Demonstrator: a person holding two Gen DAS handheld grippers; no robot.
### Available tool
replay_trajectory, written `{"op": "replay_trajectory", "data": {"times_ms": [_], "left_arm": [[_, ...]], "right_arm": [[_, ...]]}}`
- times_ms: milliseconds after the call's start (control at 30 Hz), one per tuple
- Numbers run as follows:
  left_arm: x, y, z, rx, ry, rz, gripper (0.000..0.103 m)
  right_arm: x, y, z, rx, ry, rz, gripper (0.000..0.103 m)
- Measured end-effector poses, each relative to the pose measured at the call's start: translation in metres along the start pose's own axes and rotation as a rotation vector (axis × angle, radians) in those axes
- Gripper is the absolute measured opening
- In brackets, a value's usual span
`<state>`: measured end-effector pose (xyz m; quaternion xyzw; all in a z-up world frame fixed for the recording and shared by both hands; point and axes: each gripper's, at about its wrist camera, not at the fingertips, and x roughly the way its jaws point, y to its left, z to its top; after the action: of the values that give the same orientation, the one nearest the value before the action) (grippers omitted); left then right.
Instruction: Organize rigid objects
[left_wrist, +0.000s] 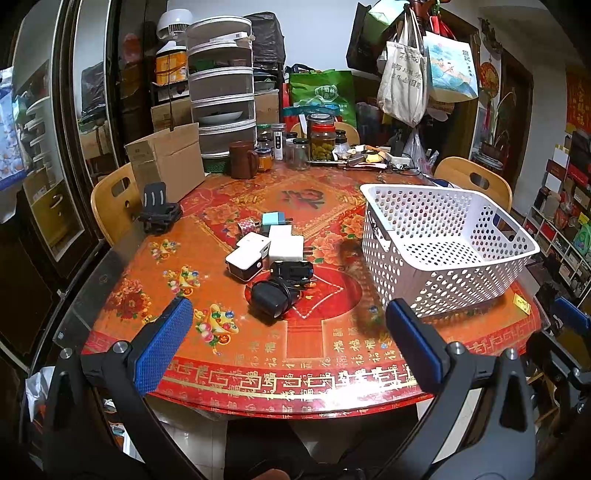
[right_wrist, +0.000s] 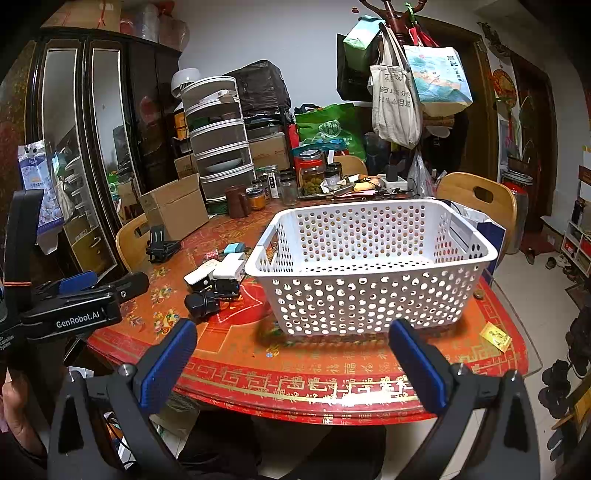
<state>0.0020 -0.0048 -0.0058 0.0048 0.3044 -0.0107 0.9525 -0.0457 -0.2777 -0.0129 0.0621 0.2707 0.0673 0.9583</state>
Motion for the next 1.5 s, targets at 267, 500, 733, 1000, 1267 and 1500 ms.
{"op": "replay_trajectory", "data": {"times_ms": [267, 500, 733, 1000, 1267, 1500], "left_arm": [[0.000, 0.000, 0.000, 0.001, 0.000, -0.001, 0.103], [0.003, 0.003, -0.001, -0.002, -0.002, 0.005, 0.103], [0.050, 0.026, -0.005, -0.003, -0.022, 0.066, 0.103], [0.133, 0.049, -0.023, -0.010, 0.187, -0.003, 0.103], [0.169, 0.045, -0.032, 0.016, 0.235, 0.012, 0.103], [0.205, 0.041, -0.021, -0.002, 0.259, 0.002, 0.103]], "right_arm": [[0.000, 0.000, 0.000, -0.001, 0.000, -0.001, 0.103], [0.001, -0.001, -0.001, 0.002, -0.003, 0.002, 0.103], [0.010, -0.075, 0.013, 0.096, -0.073, -0.197, 0.103], [0.066, -0.215, 0.052, 0.301, 0.026, -0.287, 0.084], [0.136, -0.245, 0.060, 0.303, 0.184, -0.201, 0.027], [0.154, -0.232, 0.064, 0.245, 0.217, -0.239, 0.014]]}}
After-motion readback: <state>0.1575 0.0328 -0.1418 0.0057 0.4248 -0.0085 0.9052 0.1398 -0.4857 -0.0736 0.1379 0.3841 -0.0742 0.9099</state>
